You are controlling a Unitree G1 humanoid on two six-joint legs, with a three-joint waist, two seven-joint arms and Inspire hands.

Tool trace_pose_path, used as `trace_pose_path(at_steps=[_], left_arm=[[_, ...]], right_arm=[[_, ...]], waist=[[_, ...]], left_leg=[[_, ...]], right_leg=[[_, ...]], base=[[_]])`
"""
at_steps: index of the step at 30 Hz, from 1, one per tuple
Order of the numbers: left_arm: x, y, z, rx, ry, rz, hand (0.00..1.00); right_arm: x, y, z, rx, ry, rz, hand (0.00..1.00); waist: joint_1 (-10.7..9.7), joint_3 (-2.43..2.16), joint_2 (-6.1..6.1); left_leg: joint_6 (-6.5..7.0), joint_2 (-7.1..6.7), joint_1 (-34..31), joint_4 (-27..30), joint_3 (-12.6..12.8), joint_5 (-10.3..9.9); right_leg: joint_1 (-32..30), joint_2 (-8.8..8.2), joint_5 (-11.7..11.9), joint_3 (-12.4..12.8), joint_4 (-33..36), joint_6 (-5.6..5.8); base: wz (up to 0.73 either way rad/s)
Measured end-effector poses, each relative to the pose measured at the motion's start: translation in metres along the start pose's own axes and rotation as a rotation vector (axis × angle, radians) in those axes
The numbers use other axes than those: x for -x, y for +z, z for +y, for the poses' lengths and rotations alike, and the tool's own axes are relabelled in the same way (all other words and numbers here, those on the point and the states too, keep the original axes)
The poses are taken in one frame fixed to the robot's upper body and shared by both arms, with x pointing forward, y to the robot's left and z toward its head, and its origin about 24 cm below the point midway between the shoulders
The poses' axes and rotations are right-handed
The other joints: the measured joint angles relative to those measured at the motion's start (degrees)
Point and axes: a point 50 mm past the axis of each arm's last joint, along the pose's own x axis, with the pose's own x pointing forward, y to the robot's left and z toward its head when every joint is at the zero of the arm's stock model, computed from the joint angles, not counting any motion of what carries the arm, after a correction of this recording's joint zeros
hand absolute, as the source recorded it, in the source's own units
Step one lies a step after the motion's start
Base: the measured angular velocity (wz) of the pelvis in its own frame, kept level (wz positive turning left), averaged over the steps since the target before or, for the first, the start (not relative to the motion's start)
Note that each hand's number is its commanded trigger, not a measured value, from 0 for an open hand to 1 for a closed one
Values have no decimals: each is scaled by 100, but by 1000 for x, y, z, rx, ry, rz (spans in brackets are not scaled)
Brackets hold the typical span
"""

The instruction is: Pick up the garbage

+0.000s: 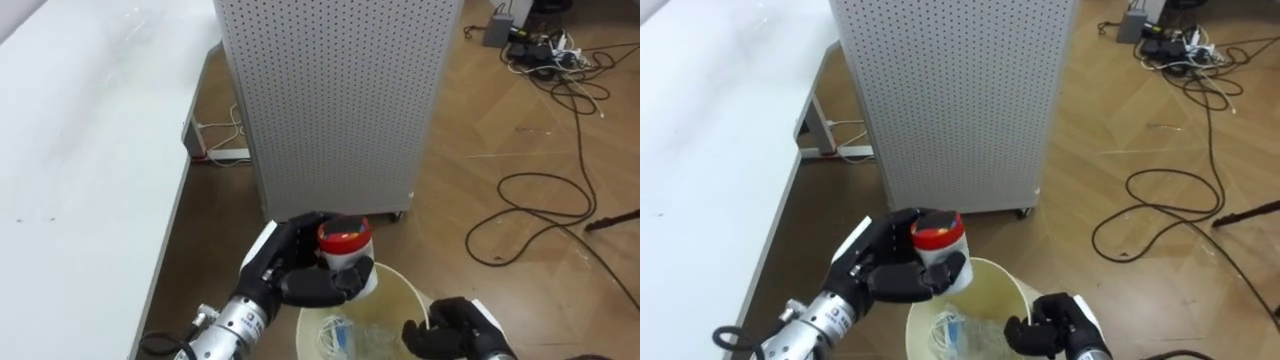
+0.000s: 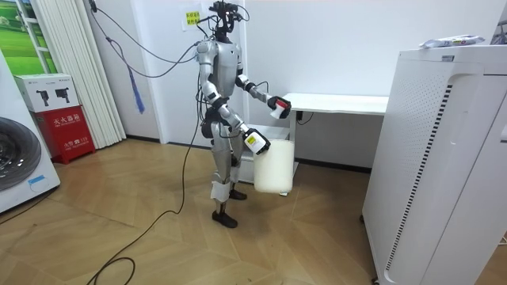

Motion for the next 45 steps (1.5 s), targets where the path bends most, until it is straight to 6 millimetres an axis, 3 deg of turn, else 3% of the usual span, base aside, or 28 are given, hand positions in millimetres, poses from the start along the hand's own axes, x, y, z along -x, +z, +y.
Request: trace_pose_path(at_steps=[5, 9, 13, 16, 35, 36, 37, 45], left_arm=[[1, -9, 1, -53, 24, 38, 100], [3, -21, -3, -45, 33, 90, 100], [8, -43, -4, -54, 41, 185, 100], [9, -46, -1, -52, 59, 202, 100], [2, -43, -25, -8, 38, 178, 100], [2, -43, -25, -6, 38, 177, 68], [2, -43, -26, -5, 38, 177, 0], [2, -43, -25, -6, 41, 176, 0]], right_arm=[[-1, 5, 1, -5, -11, -23, 100], [-2, 4, 4, -17, -33, -18, 100], [-2, 1, 7, -7, -30, -5, 100], [-2, 1, 7, 0, -25, -6, 100], [-3, 4, 24, 5, 26, -27, 100], [-3, 4, 25, 4, 27, -27, 100], [-3, 4, 26, 3, 28, -28, 100], [-3, 4, 28, -1, 42, -28, 100]], waist=[[11, 23, -21], [4, 117, -106], [-12, 144, -101], [-1, 163, -70], [-47, 151, -67], [-54, 151, -68], [-56, 151, -68], [-57, 137, -90]], left_leg=[[1, 0, -203, 27, 44, 1], [1, 5, -308, 55, 47, 1], [4, 6, -558, 180, 48, -1], [4, 17, -707, 230, 47, -2], [7, 2, -784, 310, 69, -3], [7, 2, -784, 315, 69, -3], [7, 2, -785, 331, 70, -3], [7, 1, -768, 384, 112, -3]], right_leg=[[-264, -8, -9, 60, 107, -13], [-353, -1, -14, 67, 105, -20], [-588, -10, -13, 85, 188, -22], [-723, -12, -18, 69, 227, -30], [-862, -54, -54, 88, 414, -58], [-862, -54, -54, 90, 415, -58], [-860, -54, -54, 94, 420, -58], [-862, -60, -54, 147, 482, -58]], base=[[-5], [0], [0], [1], [0], [0], [0], [0]])
